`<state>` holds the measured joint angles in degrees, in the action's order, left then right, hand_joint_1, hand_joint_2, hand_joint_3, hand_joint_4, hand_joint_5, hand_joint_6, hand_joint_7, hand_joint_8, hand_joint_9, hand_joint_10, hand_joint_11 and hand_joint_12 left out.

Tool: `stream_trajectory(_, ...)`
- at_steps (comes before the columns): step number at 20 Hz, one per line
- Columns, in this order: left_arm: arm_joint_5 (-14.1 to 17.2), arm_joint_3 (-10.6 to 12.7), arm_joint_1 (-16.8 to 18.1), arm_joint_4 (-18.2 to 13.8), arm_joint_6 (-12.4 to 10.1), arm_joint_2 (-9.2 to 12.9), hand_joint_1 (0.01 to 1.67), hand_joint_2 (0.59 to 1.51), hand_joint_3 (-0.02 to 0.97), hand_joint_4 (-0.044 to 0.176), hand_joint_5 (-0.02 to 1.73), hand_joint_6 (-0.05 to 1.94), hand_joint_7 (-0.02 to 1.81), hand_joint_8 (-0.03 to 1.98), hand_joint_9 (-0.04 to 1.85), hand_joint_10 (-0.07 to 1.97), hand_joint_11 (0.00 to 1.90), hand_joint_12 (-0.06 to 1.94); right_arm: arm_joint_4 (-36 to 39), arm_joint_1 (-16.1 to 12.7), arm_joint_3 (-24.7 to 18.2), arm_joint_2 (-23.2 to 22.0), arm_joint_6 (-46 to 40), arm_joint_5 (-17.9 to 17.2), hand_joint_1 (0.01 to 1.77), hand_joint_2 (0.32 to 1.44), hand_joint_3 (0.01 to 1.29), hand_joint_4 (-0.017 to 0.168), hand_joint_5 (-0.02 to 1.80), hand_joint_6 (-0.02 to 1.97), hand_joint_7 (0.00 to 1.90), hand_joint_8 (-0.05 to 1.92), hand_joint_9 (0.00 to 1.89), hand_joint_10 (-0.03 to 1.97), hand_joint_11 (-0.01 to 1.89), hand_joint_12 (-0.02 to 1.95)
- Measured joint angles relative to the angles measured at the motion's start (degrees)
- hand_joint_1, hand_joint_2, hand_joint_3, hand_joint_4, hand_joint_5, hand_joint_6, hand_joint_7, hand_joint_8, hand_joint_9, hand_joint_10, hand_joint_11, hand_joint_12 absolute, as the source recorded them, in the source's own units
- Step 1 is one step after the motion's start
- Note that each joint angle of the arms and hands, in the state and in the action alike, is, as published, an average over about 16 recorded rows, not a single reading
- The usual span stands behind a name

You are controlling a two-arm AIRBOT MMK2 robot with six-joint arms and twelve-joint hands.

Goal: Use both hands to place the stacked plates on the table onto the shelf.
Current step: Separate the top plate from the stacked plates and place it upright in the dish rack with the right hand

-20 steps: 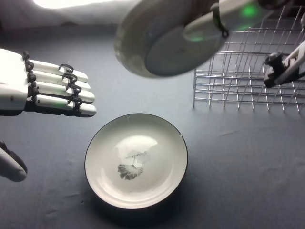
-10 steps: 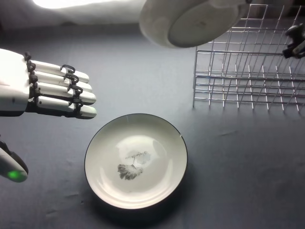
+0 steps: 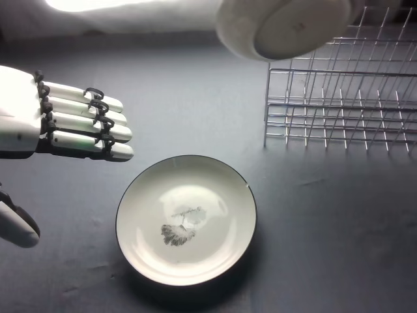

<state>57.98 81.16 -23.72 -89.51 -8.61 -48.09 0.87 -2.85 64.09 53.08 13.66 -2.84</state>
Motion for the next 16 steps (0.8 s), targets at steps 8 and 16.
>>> stream_trajectory(8, -0.4, -0.6, 0.0, -0.4, 0.2, 0.0, 0.01, 0.992, 0.010, 0.005, 0.03, 0.01, 0.02, 0.00, 0.02, 0.01, 0.01, 0.01, 3.2, 0.7, -0.8, -3.2, -0.1, 1.5, 1.38, 0.99, 0.01, -0.008, 1.00, 0.83, 1.07, 0.70, 1.03, 1.04, 0.90, 1.03)
stream_trajectory(16, -3.6, -2.8, -1.5, -1.4, 0.2, -0.2, 0.01, 0.996, 0.010, 0.004, 0.03, 0.01, 0.02, 0.00, 0.01, 0.01, 0.02, 0.01, 6.5, 3.8, 0.4, -4.7, -0.3, 0.5, 1.38, 0.99, 0.01, -0.008, 1.00, 0.83, 1.08, 0.71, 1.02, 1.05, 0.88, 1.05)
